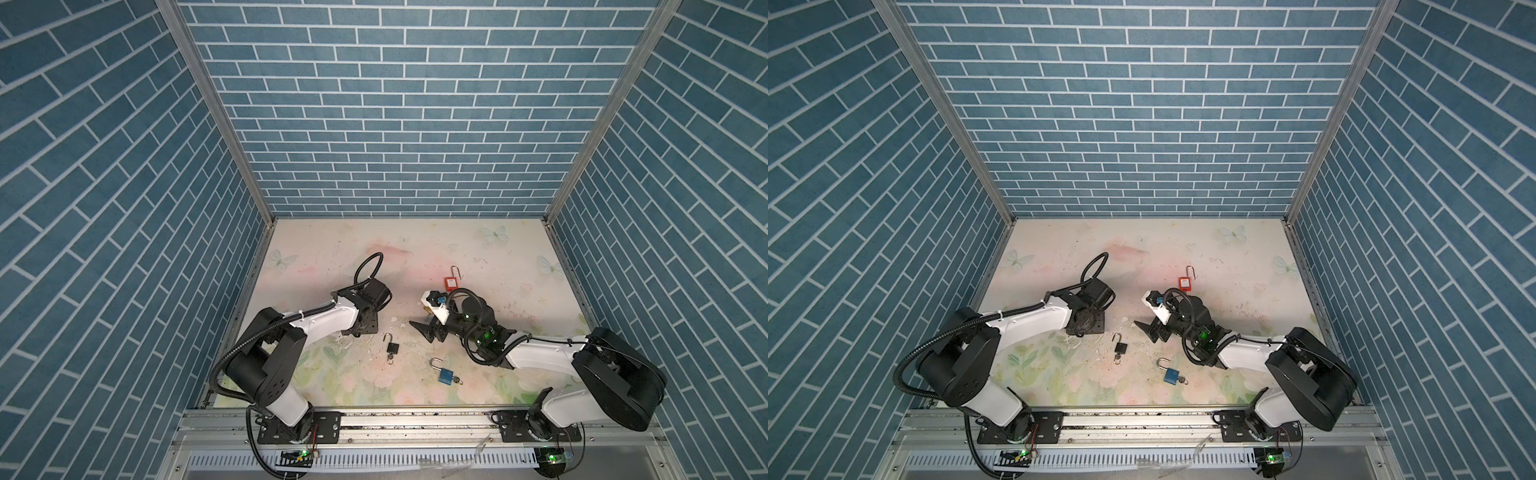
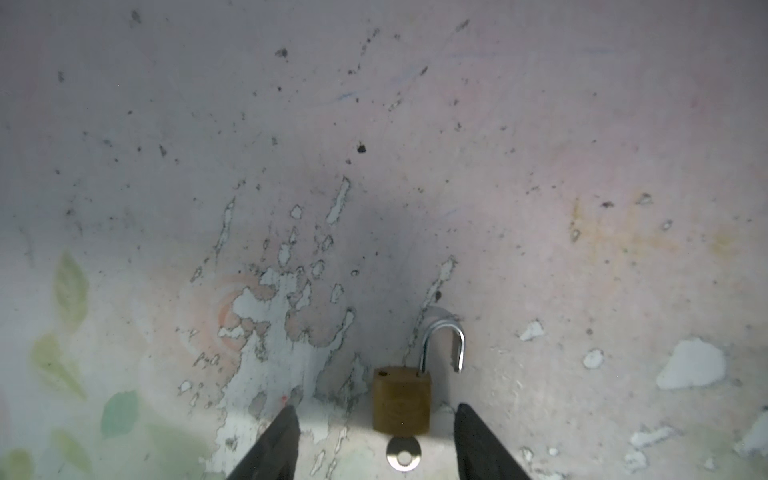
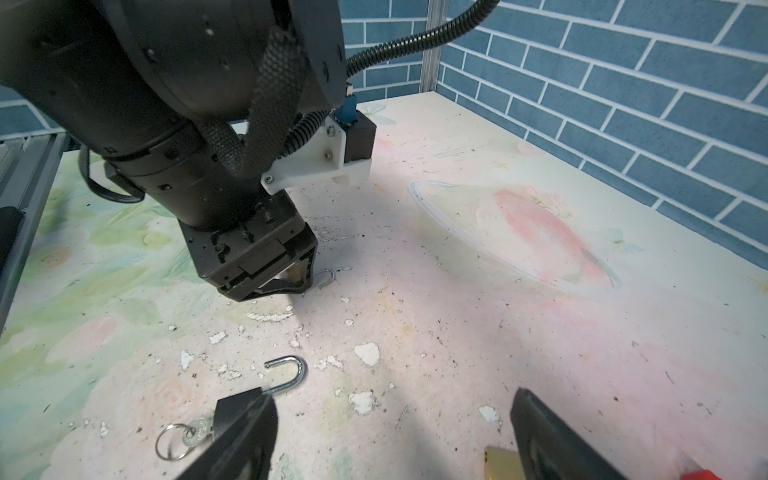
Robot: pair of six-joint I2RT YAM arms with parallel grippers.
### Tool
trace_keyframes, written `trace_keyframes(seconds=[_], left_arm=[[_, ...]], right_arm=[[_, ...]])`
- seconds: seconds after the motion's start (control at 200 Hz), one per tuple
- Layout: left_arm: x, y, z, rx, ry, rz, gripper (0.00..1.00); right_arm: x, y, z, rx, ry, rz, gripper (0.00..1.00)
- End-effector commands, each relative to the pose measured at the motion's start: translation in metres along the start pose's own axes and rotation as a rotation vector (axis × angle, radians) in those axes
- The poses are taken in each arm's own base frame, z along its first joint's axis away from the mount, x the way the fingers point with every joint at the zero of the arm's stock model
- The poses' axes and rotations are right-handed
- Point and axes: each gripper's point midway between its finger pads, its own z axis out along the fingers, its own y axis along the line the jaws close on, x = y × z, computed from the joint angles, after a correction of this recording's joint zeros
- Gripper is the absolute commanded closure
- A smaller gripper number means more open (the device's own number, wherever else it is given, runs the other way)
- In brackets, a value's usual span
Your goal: Lock with the key
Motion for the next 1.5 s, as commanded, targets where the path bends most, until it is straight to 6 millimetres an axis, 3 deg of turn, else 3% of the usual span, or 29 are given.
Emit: trace_keyframes(seconds=[0.0,0.375,0.8,1.105,1.255,1.495], left_arm=[[0.0,-0.003,0.008,0.009,0.006,0.024,0.39],[0.001,0.005,0.021,-0.031,0.026,0.015,0.47],[0.01,0.01,0.018,-0.032,0.051,0.005,0.58],[0.013,0.012,0.011,-0.016,0.042,-0.032,0.55],[0.013,0.013,0.008,-0.008,0.031,-0.048,0.36],[0.012,0.012,0.008,-0.007,0.031,-0.048,0.4]], right_arm=[[-0.008,0.004,0.005,-0.022,-0.013,0.005,0.12],[-0.005,0.003,0.006,-0.014,-0.003,0.008,0.13],[-0.003,0.003,0.008,-0.008,0.001,0.009,0.12],[-0.001,0.004,0.01,-0.016,0.005,0.01,0.12],[-0.002,0.005,0.011,-0.019,0.004,0.008,0.13],[-0.002,0.004,0.012,-0.018,0.009,0.001,0.13]])
